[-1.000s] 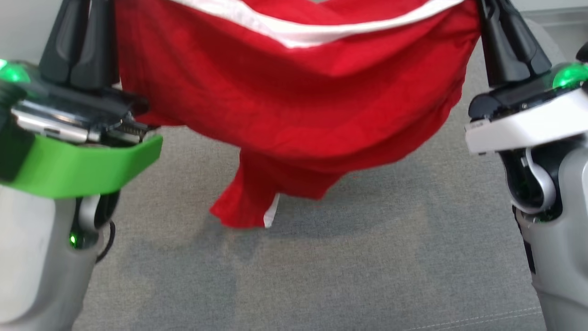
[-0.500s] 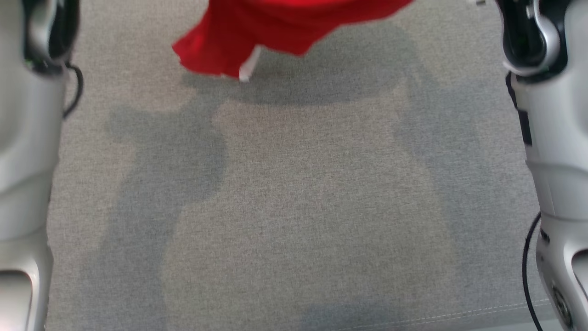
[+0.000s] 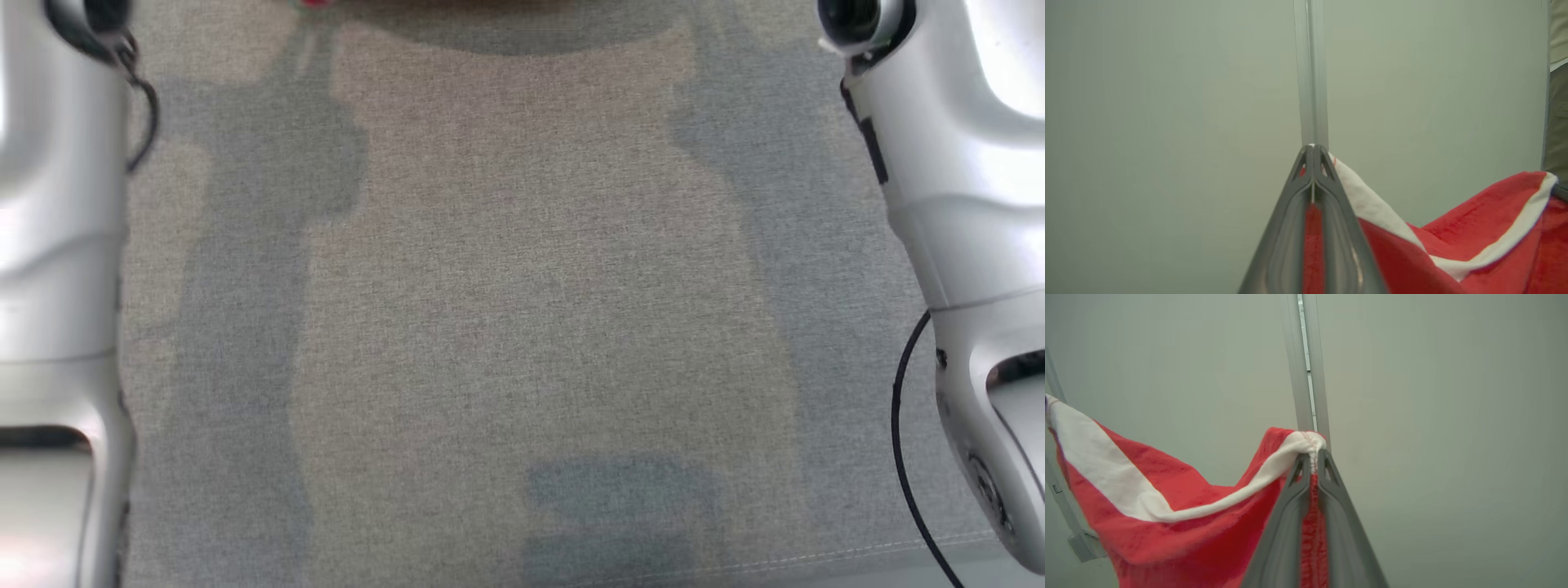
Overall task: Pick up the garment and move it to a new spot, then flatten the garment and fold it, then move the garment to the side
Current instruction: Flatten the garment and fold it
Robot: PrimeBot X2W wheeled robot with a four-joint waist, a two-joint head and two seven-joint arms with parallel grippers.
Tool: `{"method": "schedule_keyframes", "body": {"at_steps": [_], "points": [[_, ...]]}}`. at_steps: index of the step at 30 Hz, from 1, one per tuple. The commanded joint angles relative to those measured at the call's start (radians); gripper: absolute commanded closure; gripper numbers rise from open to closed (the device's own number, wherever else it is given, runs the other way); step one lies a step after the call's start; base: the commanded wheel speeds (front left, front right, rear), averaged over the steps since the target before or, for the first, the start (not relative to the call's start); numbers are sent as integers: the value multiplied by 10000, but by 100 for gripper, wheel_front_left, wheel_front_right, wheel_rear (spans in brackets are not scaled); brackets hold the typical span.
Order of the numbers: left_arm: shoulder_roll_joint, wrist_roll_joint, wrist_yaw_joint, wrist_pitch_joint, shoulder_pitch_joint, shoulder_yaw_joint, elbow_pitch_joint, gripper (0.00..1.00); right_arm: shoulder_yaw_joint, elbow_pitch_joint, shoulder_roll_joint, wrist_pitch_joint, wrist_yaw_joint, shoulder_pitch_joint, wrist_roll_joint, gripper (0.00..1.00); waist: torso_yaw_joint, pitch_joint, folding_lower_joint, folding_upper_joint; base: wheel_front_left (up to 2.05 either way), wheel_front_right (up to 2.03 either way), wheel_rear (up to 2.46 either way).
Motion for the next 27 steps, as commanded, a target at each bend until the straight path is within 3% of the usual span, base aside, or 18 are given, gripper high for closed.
{"method": "schedule_keyframes", "body": {"at_steps": [1,6,16,27], "points": [[-91,-64,-47,-29,451,45,247,100,21,133,-73,-43,1,387,76,100,126,88,-1,0,0,0,0],[-635,-529,-67,-32,2223,369,915,100,254,516,-182,-50,1,1819,271,100,273,79,-1,0,0,0,0],[-1178,-1470,-67,-32,4913,583,1735,100,595,1233,-112,-51,1,4346,1027,100,308,-518,-1,0,0,0,0],[-906,-1456,-67,-33,7947,704,-132,100,1513,-764,-762,-54,1,7232,1612,100,258,-1492,-1,0,0,0,0]]}}
